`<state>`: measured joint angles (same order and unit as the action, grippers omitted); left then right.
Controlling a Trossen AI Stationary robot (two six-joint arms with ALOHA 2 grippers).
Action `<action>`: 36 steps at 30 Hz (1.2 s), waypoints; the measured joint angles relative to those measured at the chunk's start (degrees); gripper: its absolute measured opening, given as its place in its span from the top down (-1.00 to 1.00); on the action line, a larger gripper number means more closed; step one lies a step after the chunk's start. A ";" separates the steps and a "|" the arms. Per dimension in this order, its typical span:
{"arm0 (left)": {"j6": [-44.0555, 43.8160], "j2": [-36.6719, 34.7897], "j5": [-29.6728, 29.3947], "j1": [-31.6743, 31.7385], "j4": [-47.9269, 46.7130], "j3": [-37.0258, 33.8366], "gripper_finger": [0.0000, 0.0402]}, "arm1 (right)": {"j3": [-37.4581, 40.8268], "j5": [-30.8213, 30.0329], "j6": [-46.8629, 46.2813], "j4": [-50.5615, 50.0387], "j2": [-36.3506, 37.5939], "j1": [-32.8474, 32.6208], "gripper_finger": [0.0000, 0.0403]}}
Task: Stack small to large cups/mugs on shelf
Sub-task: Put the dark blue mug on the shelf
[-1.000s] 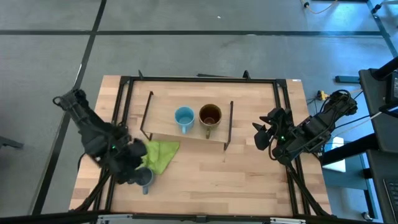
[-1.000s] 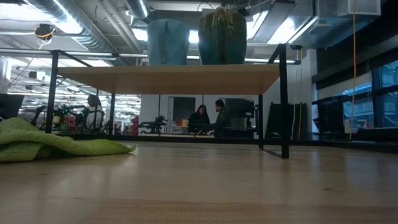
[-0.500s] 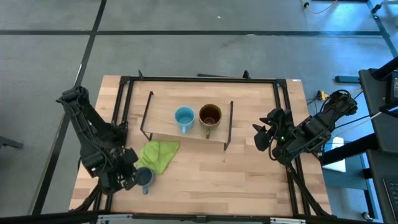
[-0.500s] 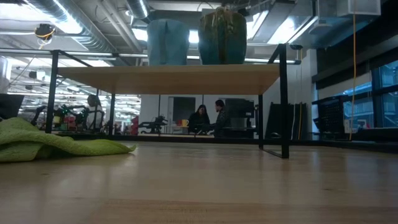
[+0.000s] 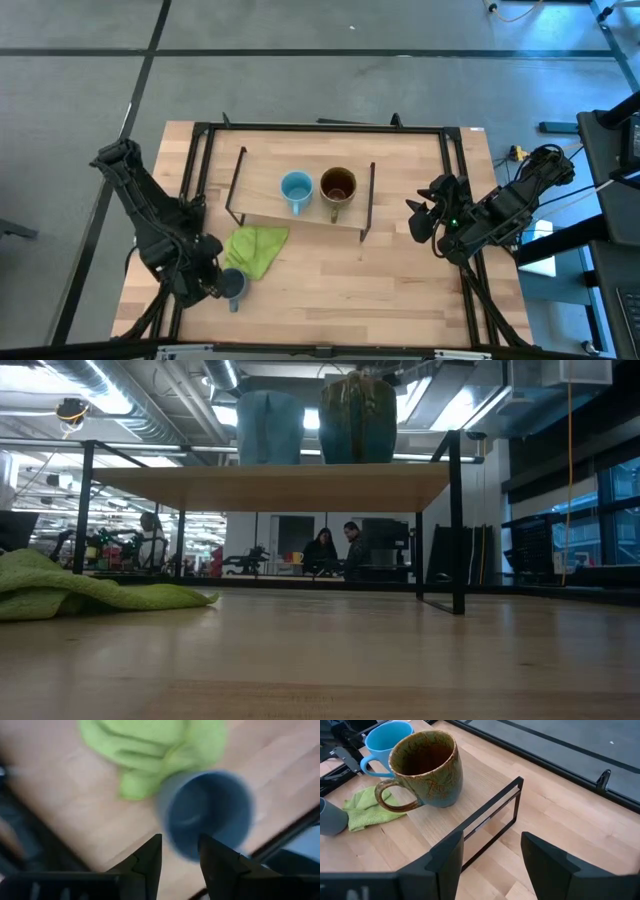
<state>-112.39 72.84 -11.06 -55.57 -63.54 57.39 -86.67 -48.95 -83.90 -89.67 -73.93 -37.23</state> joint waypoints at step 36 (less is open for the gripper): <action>7.64 8.24 4.76 3.06 8.40 -2.69 0.38 | 0.00 -0.48 0.02 2.82 -0.26 0.00 0.00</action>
<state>-104.75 81.08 -6.30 -52.51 -55.14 54.70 -86.67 -49.43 -83.88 -86.85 -74.19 -37.23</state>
